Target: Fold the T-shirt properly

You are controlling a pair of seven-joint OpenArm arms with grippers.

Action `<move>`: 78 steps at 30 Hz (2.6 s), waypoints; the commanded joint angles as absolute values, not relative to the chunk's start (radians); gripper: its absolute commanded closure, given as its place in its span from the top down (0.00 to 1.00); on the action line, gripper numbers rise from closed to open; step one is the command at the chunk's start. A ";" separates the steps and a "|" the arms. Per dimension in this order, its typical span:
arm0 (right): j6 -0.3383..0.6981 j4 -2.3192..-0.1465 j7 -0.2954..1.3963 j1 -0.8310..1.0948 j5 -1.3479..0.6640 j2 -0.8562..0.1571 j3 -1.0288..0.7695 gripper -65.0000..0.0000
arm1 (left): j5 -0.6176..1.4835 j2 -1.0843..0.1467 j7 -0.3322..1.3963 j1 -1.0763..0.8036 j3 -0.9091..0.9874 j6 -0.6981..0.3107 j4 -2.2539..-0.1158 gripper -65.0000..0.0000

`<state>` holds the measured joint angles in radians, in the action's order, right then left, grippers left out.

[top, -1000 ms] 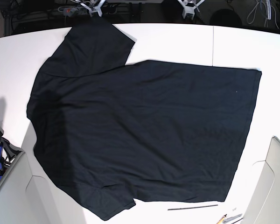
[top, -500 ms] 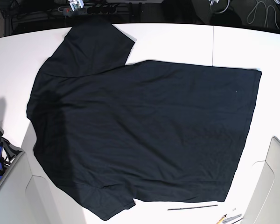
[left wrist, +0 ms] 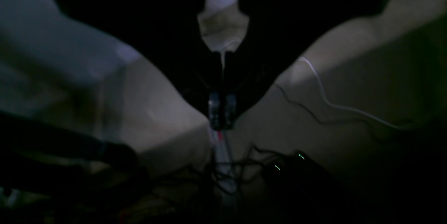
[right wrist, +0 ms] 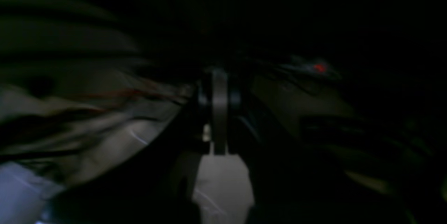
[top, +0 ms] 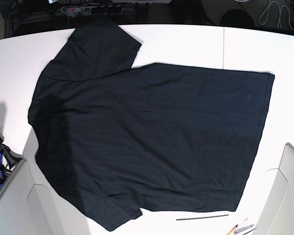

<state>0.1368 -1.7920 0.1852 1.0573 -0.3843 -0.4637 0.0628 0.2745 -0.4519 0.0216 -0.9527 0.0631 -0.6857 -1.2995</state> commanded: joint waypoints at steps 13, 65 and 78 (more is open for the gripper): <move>0.405 -2.200 0.253 1.127 -0.785 -0.365 -0.302 0.00 | 0.704 -0.463 0.347 -1.069 0.422 -0.698 -1.640 0.00; 0.419 -1.552 0.718 0.356 -0.883 -0.121 -0.807 0.59 | 0.983 -0.463 0.530 -0.765 0.528 -0.698 -1.827 0.00; 0.419 -1.530 0.741 0.343 -0.866 -0.118 -0.651 0.59 | 0.984 -0.463 0.532 -0.765 0.528 -0.698 -1.827 0.00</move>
